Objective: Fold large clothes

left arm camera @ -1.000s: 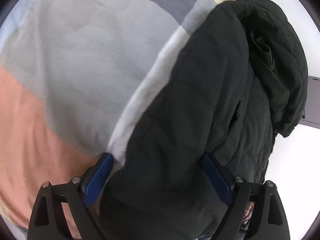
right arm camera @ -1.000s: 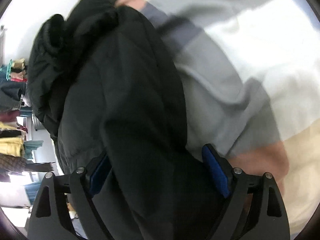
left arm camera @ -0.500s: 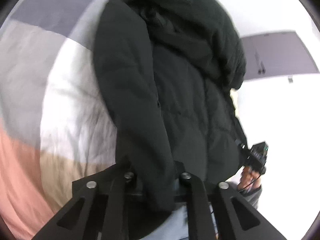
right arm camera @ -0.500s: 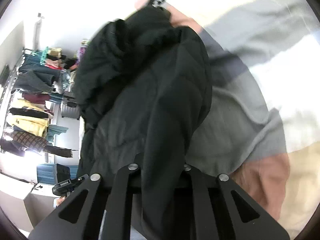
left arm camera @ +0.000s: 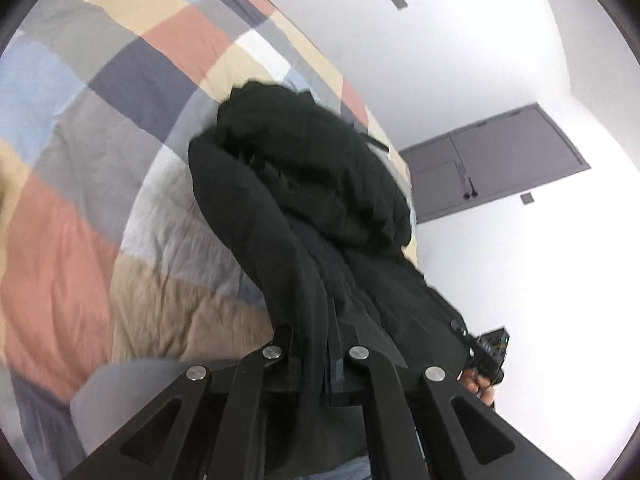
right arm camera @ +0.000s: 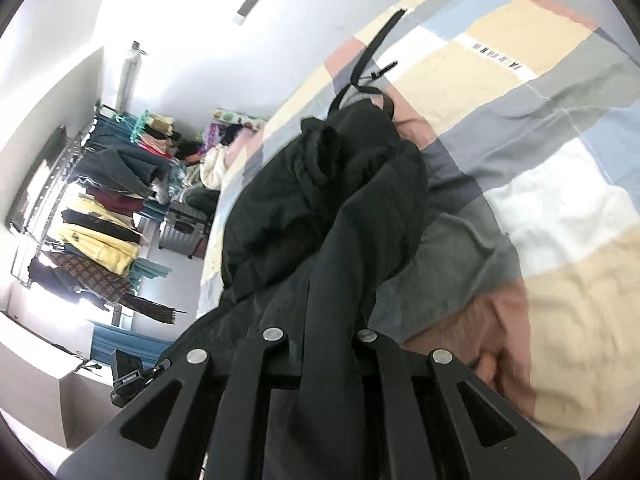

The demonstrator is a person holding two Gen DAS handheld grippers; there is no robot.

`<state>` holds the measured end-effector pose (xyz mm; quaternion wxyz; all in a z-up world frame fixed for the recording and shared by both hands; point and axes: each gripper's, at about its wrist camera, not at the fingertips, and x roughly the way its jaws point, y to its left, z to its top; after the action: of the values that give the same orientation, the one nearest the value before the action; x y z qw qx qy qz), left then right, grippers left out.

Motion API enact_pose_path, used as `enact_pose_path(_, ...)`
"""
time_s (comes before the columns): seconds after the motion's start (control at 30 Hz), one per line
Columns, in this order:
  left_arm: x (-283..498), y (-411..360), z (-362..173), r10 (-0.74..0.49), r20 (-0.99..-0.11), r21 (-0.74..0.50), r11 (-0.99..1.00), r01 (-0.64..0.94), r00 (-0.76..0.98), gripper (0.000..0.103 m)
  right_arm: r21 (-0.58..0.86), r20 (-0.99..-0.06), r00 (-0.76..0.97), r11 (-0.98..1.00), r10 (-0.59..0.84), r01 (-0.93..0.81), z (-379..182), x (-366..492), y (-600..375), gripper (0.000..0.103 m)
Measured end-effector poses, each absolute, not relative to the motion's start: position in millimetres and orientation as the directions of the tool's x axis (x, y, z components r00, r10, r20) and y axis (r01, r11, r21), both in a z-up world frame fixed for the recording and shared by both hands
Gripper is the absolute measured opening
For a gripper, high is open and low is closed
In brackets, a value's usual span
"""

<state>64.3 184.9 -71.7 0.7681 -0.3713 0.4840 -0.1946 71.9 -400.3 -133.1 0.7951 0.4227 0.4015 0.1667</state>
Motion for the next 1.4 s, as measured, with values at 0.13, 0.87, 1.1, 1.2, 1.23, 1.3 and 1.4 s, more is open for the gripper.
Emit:
enact_pose_path(0.13,21,187,-47,-0.642,-0.583,-0.755,0.654,-0.041,0.497,0.004,0.820,-0.454,0.643,0.572,0.618,0.029,-109,26,-406,0.007)
enact_pose_path(0.87,-16,190,9,-0.593,-0.618,-0.689,0.724,0.006,0.516,0.004,0.862,-0.399,0.657,0.507,0.640,0.029,-83,-29,-434,0.010)
enact_pose_path(1.1,33,183,25,-0.575,-0.640,-0.662,0.749,0.013,0.510,0.005,0.889,-0.385,0.671,0.449,0.633,0.087,-75,22,-447,0.010)
enact_pose_path(1.2,66,180,31,-0.555,-0.655,-0.643,0.766,0.008,0.513,0.005,0.890,-0.407,0.669,0.436,0.623,0.135,-75,62,-454,0.011)
enact_pose_path(1.23,79,178,33,-0.543,-0.664,-0.631,0.776,0.006,0.514,0.005,0.887,-0.416,0.666,0.439,0.620,0.145,-74,74,-455,0.011)
enact_pose_path(1.3,107,176,33,-0.530,-0.672,-0.624,0.782,-0.010,0.518,0.005,0.881,-0.437,0.658,0.440,0.614,0.174,-75,103,-456,0.011)
enact_pose_path(1.4,151,170,31,-0.482,-0.704,-0.581,0.813,-0.032,0.522,0.006,0.869,-0.472,0.648,0.440,0.598,0.227,-80,148,-457,0.012)
